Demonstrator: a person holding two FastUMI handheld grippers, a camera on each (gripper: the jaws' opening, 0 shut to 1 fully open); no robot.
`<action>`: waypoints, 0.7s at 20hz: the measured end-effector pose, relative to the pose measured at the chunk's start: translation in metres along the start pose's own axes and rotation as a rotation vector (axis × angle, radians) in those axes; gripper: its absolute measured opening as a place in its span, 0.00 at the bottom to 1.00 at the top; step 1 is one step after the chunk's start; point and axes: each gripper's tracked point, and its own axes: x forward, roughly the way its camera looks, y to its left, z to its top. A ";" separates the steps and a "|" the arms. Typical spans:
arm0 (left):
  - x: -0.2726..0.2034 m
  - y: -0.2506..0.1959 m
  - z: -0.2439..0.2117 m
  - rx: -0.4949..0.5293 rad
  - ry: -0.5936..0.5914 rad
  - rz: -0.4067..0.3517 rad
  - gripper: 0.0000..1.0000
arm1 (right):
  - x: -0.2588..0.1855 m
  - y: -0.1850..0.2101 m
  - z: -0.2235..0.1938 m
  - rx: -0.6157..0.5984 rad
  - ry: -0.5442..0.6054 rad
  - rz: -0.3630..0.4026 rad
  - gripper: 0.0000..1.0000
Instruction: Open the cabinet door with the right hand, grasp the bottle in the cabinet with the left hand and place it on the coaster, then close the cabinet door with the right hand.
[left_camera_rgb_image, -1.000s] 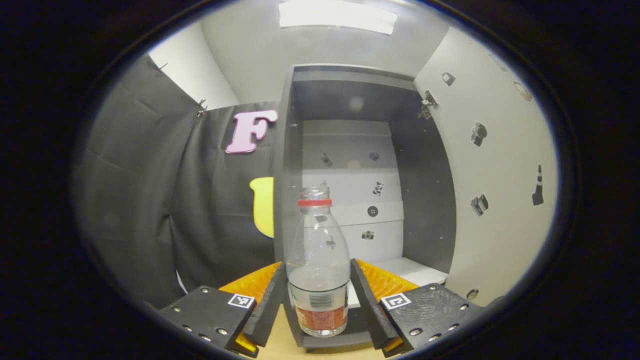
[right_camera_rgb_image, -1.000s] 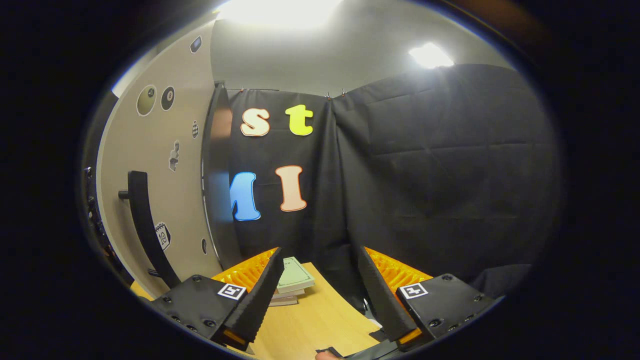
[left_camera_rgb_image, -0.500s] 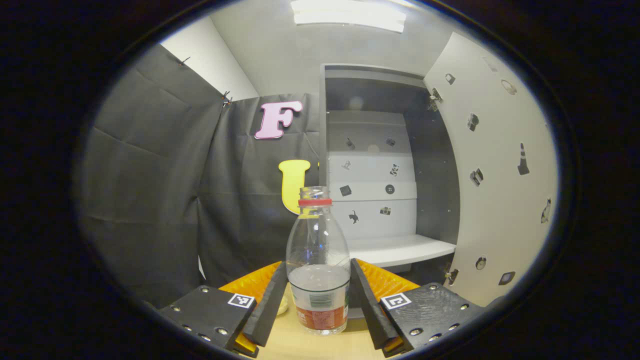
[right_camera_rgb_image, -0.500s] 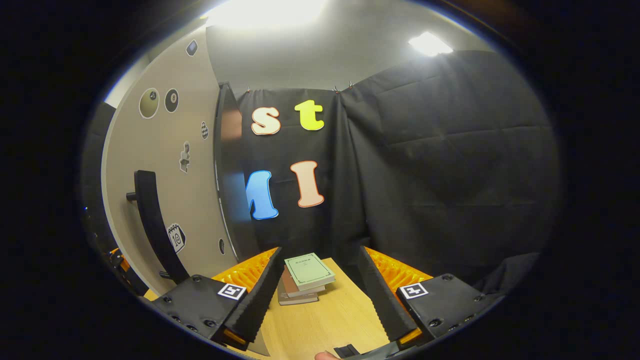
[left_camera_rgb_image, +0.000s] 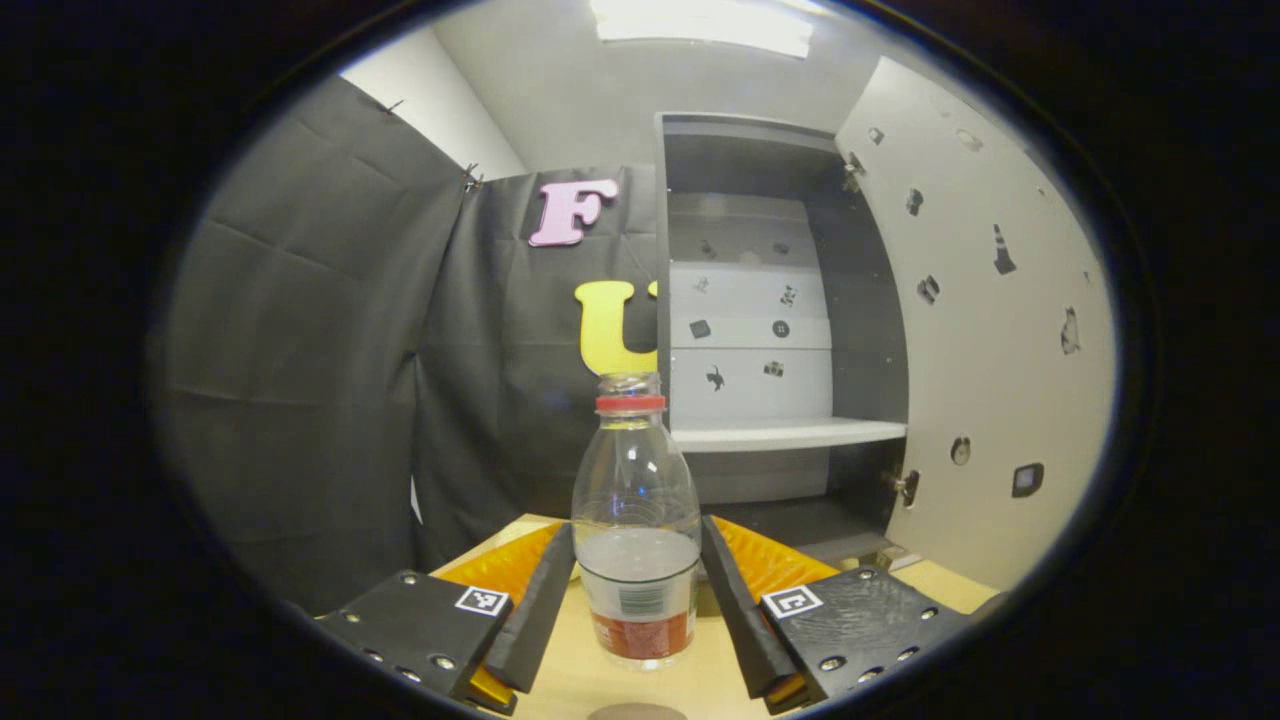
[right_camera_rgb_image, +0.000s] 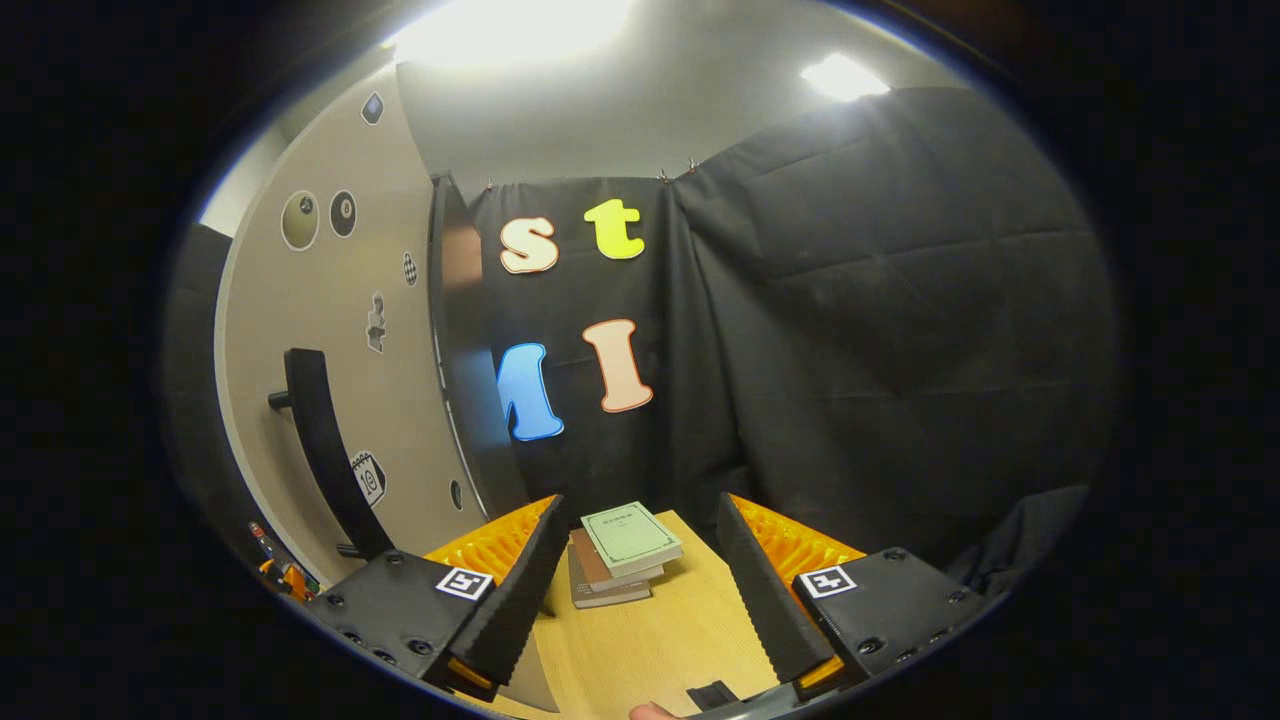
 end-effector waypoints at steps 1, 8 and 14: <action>-0.005 0.002 -0.008 0.000 0.001 0.003 0.76 | -0.003 -0.002 -0.001 -0.008 0.002 -0.005 0.96; -0.027 0.002 -0.075 0.011 0.049 0.002 0.74 | -0.019 -0.003 -0.004 -0.061 -0.010 -0.041 0.96; -0.028 0.007 -0.119 -0.020 0.076 0.021 0.74 | -0.028 0.009 -0.005 -0.146 -0.007 -0.046 0.95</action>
